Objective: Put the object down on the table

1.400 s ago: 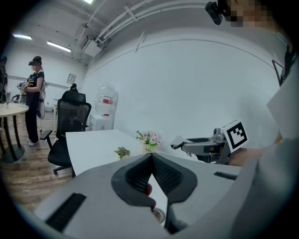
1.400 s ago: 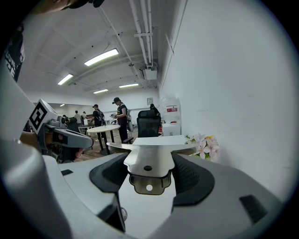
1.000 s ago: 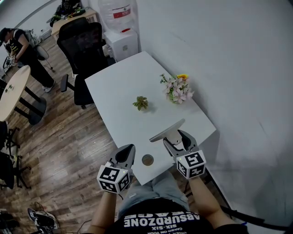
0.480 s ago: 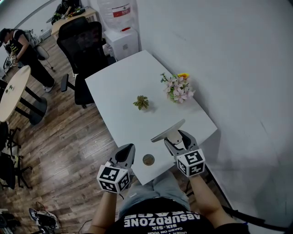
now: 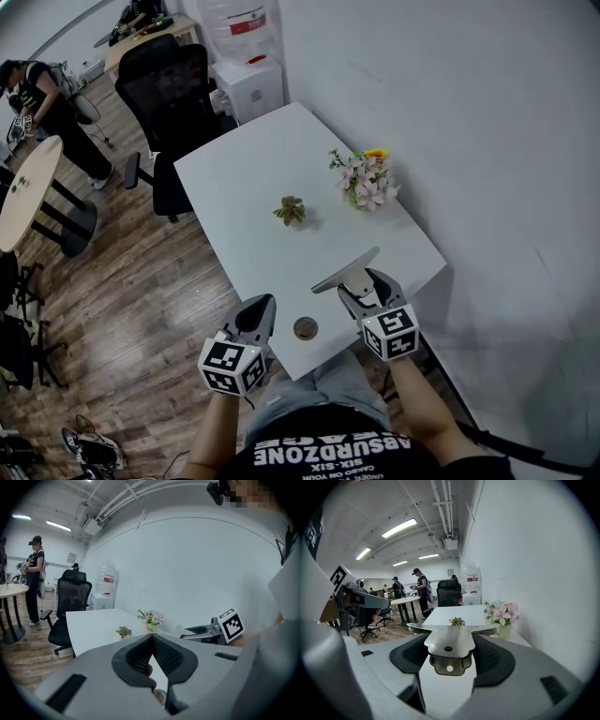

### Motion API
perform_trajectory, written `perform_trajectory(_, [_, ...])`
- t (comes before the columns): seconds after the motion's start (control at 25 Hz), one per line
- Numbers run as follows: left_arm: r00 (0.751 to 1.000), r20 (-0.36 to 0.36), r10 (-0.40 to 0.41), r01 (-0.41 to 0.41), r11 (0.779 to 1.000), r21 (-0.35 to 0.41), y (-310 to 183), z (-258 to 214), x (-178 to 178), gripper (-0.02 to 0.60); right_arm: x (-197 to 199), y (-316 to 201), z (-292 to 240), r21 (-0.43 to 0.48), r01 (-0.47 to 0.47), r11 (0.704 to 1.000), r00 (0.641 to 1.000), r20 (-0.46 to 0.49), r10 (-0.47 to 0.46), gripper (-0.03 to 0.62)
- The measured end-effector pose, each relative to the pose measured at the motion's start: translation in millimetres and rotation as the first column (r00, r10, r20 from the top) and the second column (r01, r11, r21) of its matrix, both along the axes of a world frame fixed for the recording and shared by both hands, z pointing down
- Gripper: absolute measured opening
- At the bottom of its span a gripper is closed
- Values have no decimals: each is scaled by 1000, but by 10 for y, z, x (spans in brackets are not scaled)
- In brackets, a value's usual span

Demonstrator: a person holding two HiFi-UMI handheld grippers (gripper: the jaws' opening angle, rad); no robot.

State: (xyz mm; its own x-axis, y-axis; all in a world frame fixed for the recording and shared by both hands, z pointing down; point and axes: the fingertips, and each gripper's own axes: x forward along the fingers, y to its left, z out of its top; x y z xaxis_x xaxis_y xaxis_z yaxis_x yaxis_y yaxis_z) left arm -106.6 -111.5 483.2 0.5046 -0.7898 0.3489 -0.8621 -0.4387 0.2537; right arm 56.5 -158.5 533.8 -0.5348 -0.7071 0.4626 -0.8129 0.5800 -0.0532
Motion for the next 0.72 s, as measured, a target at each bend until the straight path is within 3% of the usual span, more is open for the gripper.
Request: perform_trajectory(0.72, [1000,4,3,-3,1000,-3,-41,4,21,5,-4,-55,174,-35,-1,999,1000,-25,0,284])
